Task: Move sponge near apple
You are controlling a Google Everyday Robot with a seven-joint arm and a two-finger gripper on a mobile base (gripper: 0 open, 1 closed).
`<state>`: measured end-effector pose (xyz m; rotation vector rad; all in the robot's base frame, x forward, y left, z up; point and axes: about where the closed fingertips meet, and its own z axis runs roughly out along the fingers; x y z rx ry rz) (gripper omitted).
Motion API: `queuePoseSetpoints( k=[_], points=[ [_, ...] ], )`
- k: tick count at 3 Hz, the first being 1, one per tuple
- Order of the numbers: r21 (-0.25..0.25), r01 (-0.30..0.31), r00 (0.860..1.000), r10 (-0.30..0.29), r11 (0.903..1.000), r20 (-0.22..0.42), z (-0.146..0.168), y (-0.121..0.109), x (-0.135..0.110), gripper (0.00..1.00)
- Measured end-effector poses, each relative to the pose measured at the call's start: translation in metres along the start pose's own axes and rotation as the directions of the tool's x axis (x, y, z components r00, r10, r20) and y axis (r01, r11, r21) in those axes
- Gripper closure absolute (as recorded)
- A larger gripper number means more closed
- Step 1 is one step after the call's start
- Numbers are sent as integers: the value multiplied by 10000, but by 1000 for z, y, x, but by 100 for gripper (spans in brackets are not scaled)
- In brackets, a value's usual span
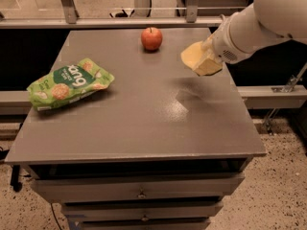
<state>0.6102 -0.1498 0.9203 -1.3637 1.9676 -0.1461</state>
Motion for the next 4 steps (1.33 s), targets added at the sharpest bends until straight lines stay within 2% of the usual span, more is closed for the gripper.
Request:
queuePoseSetpoints(
  k=[1, 2, 3, 4],
  points=[
    [12, 56, 10000, -56, 10000, 9, 0, -1, -1, 100],
    [440, -77, 9996, 65, 9990, 287, 9, -15, 2, 100],
    [1035, -97, 9976, 26, 9946, 688, 26, -49, 8, 100],
    [1386, -388, 9912, 205, 9896, 1311, 44, -82, 15, 100]
  ],
)
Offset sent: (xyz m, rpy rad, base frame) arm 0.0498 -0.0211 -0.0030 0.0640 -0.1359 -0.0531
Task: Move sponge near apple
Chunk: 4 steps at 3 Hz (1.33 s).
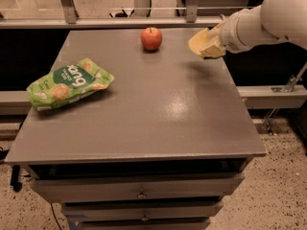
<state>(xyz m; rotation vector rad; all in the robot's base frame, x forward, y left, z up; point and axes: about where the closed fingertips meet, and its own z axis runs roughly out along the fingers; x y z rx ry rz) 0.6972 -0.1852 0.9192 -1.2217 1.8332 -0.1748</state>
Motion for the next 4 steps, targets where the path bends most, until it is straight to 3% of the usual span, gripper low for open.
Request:
queuePoseSetpoints(
  k=[1, 2, 3, 4],
  points=[
    [-160, -494, 9938, 507, 9987, 985, 33, -18, -2, 100],
    [-517, -1099, 9733, 1181, 9926, 1970, 68, -26, -13, 100],
    [-952, -1515, 9496, 1716, 9839, 2622, 97, -28, -24, 100],
    [-1127, -1776, 9394, 2026, 9776, 2766, 116, -30, -26, 100]
  ],
)
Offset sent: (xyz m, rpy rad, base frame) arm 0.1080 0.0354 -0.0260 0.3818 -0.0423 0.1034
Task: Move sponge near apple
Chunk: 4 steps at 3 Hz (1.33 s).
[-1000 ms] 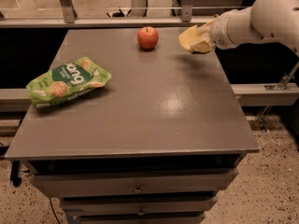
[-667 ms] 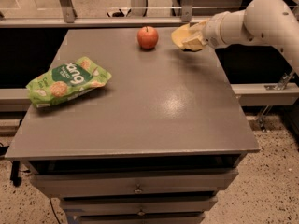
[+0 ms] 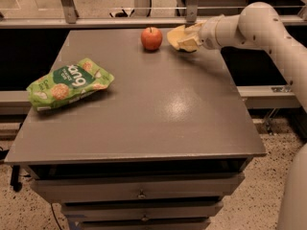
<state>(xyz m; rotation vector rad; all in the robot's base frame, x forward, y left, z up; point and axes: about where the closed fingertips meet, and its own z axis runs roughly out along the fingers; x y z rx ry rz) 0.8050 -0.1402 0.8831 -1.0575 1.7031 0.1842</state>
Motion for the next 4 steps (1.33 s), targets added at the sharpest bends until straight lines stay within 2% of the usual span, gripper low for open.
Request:
queuePoseSetpoints(
  k=[1, 2, 4],
  points=[
    [-14, -160, 9999, 160, 9999, -2, 8, -3, 5, 100],
    [-56, -252, 9997, 251, 9997, -63, 12, -3, 7, 83],
    [-370, -445, 9989, 441, 9983, -140, 21, 2, 8, 36]
  ],
)
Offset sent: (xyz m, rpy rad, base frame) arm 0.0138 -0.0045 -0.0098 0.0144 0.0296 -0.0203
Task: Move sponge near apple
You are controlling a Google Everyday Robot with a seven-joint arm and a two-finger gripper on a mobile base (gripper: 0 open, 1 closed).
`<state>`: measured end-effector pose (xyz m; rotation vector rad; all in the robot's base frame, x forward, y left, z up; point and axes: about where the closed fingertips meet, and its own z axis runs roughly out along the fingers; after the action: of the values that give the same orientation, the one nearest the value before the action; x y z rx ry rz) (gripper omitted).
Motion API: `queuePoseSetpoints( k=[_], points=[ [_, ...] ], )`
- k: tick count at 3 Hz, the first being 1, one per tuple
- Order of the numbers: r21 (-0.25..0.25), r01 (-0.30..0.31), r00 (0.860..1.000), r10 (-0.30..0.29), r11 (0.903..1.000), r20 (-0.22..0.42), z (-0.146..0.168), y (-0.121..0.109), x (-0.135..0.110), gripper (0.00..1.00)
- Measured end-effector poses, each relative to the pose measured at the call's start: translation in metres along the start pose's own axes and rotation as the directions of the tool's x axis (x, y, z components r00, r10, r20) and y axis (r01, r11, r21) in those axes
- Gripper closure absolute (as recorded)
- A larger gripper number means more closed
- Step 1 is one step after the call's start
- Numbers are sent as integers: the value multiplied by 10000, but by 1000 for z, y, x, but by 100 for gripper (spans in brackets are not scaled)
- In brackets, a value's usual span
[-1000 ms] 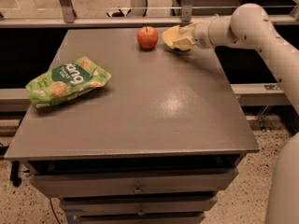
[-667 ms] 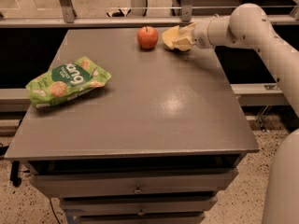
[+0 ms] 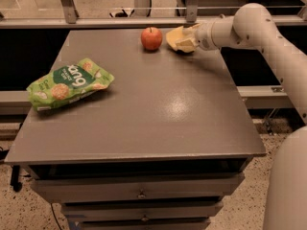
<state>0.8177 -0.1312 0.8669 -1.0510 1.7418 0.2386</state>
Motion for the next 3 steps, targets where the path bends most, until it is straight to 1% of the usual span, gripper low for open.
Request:
queuePoseSetpoints(
  k=[1, 2, 3],
  points=[
    [-172, -79, 9999, 77, 9998, -109, 2, 3, 1, 13],
    [-224, -157, 9995, 151, 9996, -267, 0, 4, 5, 0],
    [-274, -226, 9992, 217, 9994, -338, -1, 6, 7, 0]
  ],
)
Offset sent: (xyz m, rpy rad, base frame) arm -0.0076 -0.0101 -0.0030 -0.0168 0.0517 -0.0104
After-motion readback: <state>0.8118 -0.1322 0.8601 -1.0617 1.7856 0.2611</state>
